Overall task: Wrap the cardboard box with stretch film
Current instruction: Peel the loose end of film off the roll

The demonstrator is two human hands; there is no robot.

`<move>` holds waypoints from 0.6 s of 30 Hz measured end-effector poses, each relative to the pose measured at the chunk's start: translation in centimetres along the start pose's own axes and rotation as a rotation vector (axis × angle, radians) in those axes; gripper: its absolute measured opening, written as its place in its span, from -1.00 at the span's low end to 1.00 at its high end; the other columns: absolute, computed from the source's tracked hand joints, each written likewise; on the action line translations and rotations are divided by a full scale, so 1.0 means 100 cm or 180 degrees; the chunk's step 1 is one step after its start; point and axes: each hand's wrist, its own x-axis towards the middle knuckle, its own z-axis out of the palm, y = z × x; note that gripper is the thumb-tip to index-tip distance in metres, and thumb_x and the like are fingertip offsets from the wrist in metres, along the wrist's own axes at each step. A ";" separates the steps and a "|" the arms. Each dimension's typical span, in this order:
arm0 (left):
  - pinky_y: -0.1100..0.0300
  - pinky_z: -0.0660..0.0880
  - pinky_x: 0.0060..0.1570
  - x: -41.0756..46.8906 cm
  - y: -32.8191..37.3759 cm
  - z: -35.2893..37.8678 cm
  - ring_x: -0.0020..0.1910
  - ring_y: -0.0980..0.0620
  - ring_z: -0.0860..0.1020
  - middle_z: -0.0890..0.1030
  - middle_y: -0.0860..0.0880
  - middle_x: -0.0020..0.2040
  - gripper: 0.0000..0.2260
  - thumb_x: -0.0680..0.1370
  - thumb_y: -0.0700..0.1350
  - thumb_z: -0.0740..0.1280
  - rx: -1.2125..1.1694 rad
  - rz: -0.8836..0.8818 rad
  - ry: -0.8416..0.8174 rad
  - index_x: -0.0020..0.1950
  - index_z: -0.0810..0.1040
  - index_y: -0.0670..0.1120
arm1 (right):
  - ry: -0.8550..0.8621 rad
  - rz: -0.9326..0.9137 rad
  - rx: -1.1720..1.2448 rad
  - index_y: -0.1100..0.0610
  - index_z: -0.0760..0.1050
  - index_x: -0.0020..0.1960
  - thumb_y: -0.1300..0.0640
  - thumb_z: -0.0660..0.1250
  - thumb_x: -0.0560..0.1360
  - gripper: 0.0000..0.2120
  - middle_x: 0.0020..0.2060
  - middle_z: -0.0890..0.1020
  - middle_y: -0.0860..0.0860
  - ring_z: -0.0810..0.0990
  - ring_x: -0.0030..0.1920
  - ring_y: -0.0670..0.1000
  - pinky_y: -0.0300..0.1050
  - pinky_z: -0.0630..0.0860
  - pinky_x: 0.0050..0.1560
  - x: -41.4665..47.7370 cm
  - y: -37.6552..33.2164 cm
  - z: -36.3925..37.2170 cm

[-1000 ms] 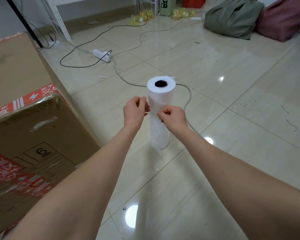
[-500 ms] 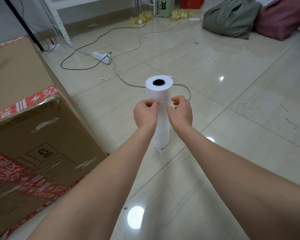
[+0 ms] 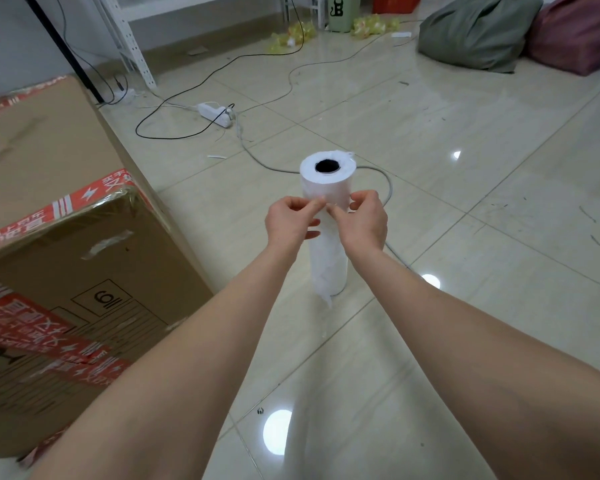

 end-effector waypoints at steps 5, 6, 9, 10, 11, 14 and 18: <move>0.15 0.62 -0.31 0.001 0.002 0.014 -0.31 0.04 0.65 0.62 -0.03 -0.29 -0.80 0.45 -0.11 0.47 0.0160 0.0027 0.0320 -0.32 0.54 -0.13 | 0.0123 -0.0064 -0.0369 0.09 0.53 0.05 -0.02 0.33 0.53 -0.80 -0.05 0.63 -0.05 0.56 -0.07 -0.02 -0.17 0.40 -0.14 -0.001 -0.002 0.004; 0.16 0.62 -0.31 0.002 0.003 0.015 -0.32 0.05 0.64 0.61 -0.02 -0.32 -0.79 0.46 -0.14 0.45 0.0157 0.0054 0.0321 -0.34 0.53 -0.13 | 0.0136 -0.0088 -0.0464 0.07 0.55 0.03 0.00 0.30 0.55 -0.83 -0.06 0.64 -0.05 0.55 -0.10 -0.02 -0.16 0.39 -0.16 -0.002 -0.003 0.005; 0.18 0.61 -0.30 0.003 0.003 0.016 -0.30 0.03 0.63 0.58 -0.03 -0.36 -0.80 0.46 -0.22 0.38 0.0065 0.0052 0.0283 -0.37 0.51 -0.14 | 0.0027 -0.0108 -0.0668 0.02 0.57 -0.02 0.03 0.23 0.56 -0.85 -0.08 0.64 -0.08 0.51 -0.16 -0.03 -0.16 0.35 -0.20 -0.006 -0.006 0.008; 0.18 0.61 -0.28 0.003 0.003 0.015 -0.28 0.02 0.64 0.58 -0.04 -0.35 -0.82 0.45 -0.25 0.36 0.0000 0.0035 0.0260 -0.37 0.51 -0.14 | -0.0056 -0.0129 -0.0653 0.02 0.56 -0.03 0.05 0.23 0.55 -0.86 -0.09 0.64 -0.09 0.51 -0.16 -0.03 -0.16 0.36 -0.20 -0.007 -0.006 0.009; 0.18 0.62 -0.27 0.004 0.002 0.013 -0.26 0.01 0.64 0.58 -0.05 -0.34 -0.83 0.44 -0.26 0.35 -0.0055 0.0022 0.0253 -0.36 0.50 -0.15 | -0.0151 -0.0168 -0.0627 0.02 0.55 -0.05 0.06 0.23 0.54 -0.87 -0.11 0.63 -0.09 0.53 -0.16 -0.03 -0.16 0.38 -0.20 -0.007 -0.005 0.009; 0.21 0.60 -0.31 0.007 0.001 0.003 -0.31 0.01 0.62 0.55 -0.07 -0.32 -0.81 0.46 -0.28 0.33 -0.0229 -0.0085 0.0403 -0.34 0.41 -0.15 | -0.0512 -0.0319 -0.0643 0.02 0.52 -0.15 0.10 0.24 0.49 -0.91 -0.21 0.59 -0.09 0.55 -0.17 0.00 -0.16 0.40 -0.23 -0.011 -0.003 0.009; 0.27 0.55 -0.43 0.009 0.002 -0.013 -0.44 0.03 0.53 0.59 -0.10 -0.29 -0.80 0.49 -0.32 0.25 -0.0538 -0.0257 0.0411 -0.29 0.33 -0.13 | -0.0940 -0.0541 -0.0719 -0.03 0.50 -0.23 0.10 0.28 0.47 -0.89 -0.24 0.60 -0.10 0.60 -0.13 0.03 -0.16 0.45 -0.20 -0.017 -0.006 0.014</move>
